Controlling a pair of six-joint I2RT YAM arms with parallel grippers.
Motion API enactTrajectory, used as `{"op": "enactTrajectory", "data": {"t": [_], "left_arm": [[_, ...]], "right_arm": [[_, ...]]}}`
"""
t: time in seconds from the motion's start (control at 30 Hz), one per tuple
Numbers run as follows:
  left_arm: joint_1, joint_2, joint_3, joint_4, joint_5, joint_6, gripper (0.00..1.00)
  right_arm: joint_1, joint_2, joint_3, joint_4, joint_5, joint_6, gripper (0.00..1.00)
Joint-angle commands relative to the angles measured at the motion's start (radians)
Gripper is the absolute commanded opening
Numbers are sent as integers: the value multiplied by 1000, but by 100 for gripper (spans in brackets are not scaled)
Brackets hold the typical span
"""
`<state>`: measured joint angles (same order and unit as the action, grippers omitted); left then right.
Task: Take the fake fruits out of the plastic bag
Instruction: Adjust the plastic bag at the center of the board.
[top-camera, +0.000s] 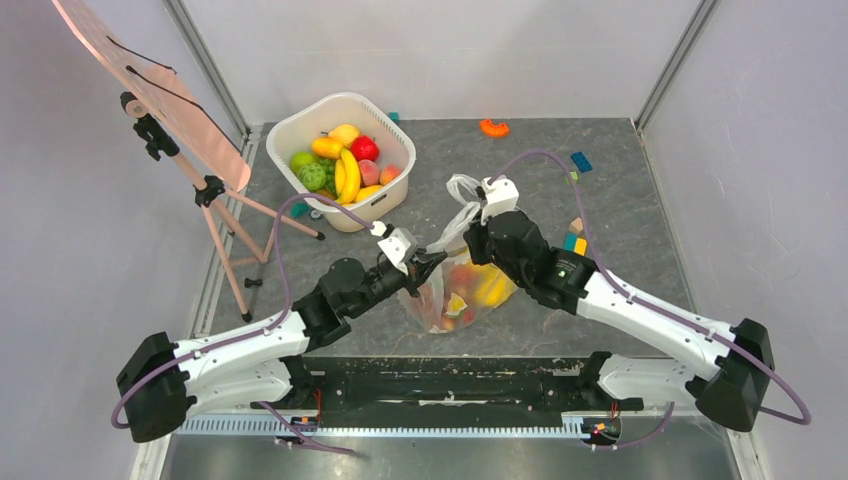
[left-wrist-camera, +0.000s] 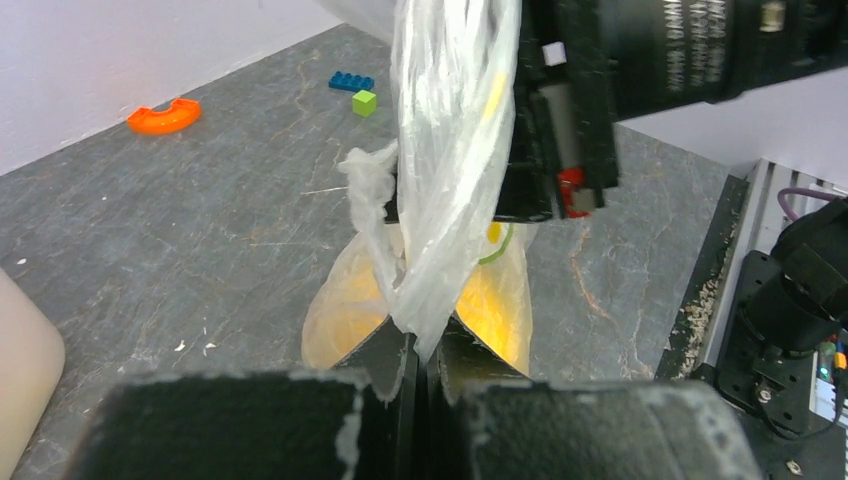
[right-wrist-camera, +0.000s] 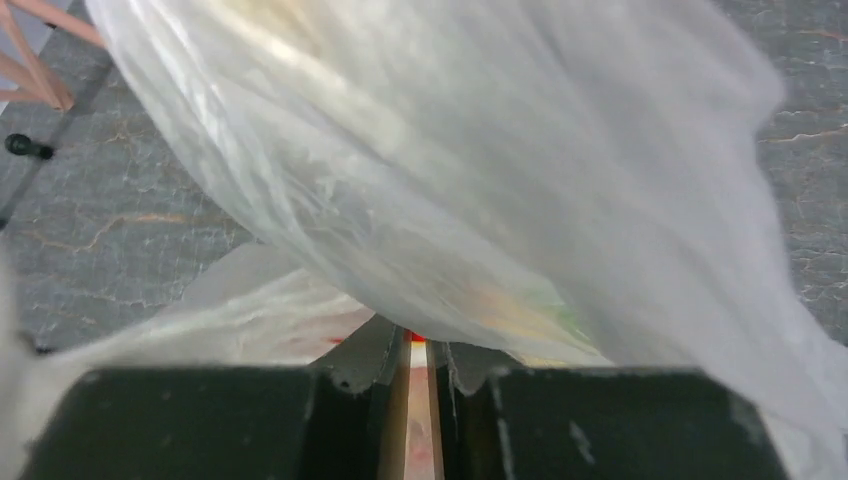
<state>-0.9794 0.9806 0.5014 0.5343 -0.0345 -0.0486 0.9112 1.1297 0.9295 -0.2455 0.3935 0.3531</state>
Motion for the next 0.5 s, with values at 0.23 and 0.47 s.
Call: {"op": "enactTrajectory", "data": {"t": [0.23,0.47], "left_arm": [[0,-19,-33,93,24,-34,2],[-1,-25,-45,103,8,-40,5]], "right_arm": [[-43,139,79,-30,-20,42,14],[-64,208,79,-21,-19,56,14]]}}
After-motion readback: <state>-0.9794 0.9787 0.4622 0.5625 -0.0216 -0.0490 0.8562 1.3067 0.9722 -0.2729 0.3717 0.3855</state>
